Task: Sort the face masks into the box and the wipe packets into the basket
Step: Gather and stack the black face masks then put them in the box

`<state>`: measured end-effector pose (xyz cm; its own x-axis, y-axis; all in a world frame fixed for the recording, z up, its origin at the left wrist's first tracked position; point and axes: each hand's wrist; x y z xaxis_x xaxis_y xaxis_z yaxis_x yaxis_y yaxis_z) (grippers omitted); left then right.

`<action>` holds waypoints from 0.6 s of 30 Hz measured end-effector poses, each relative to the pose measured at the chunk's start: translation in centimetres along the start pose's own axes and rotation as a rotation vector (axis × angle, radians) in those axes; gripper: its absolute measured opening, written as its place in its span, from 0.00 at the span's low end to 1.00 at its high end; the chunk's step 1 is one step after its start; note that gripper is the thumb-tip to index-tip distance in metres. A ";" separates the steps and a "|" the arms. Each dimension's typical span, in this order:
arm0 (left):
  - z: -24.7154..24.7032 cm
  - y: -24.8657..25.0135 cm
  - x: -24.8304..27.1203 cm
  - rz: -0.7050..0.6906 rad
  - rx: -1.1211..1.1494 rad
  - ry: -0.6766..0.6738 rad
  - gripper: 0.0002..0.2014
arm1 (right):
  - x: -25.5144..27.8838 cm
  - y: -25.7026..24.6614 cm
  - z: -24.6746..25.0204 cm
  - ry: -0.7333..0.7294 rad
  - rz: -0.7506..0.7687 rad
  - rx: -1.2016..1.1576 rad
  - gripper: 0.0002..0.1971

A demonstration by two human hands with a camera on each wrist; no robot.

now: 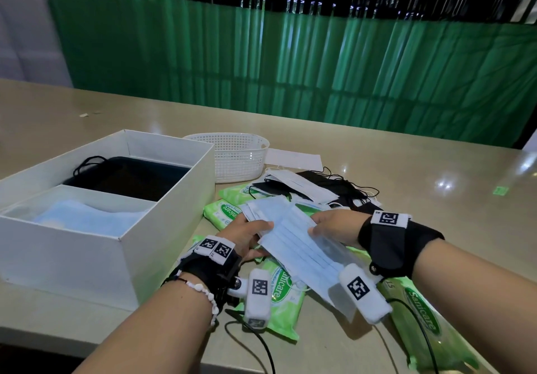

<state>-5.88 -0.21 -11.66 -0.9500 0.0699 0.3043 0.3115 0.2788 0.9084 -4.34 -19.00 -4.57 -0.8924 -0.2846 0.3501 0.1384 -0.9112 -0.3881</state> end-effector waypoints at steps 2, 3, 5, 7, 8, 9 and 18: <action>0.1 -0.1 -0.1 -0.003 -0.006 0.010 0.16 | 0.8 0.1 0.7 0.007 0.000 -0.018 0.13; 0.2 -0.2 -0.2 -0.007 -0.025 0.021 0.17 | 1.2 0.3 1.3 0.035 -0.004 -0.052 0.14; 0.1 -0.2 -0.2 -0.020 -0.047 0.038 0.18 | 1.8 1.2 3.0 0.096 -0.002 -0.154 0.13; 0.0 -0.2 -0.1 -0.027 -0.058 0.048 0.15 | 2.6 2.3 4.7 0.147 -0.010 -0.284 0.10; -0.1 -0.2 -0.1 -0.030 -0.070 0.055 0.14 | 2.7 3.0 5.4 0.177 -0.018 -0.291 0.10; -0.1 -0.2 -0.2 -0.034 -0.082 0.063 0.14 | 3.0 3.5 5.9 0.195 -0.029 -0.255 0.09; 0.1 -0.3 -0.5 -0.021 -0.130 0.095 0.15 | 4.0 4.6 5.4 0.054 -0.054 -0.634 0.07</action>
<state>-5.49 -0.27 -12.17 -0.9521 -0.0271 0.3046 0.2972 0.1528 0.9425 -5.00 -25.93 -0.35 -0.9139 -0.2127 0.3458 -0.1734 -0.5657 -0.8062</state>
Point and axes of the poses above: each hand's wrist, its own x-axis away from the middle knuckle, its own z-axis out of the back of the hand, y = z × x, and after that the axes turned 4 degrees about -x, right-handed
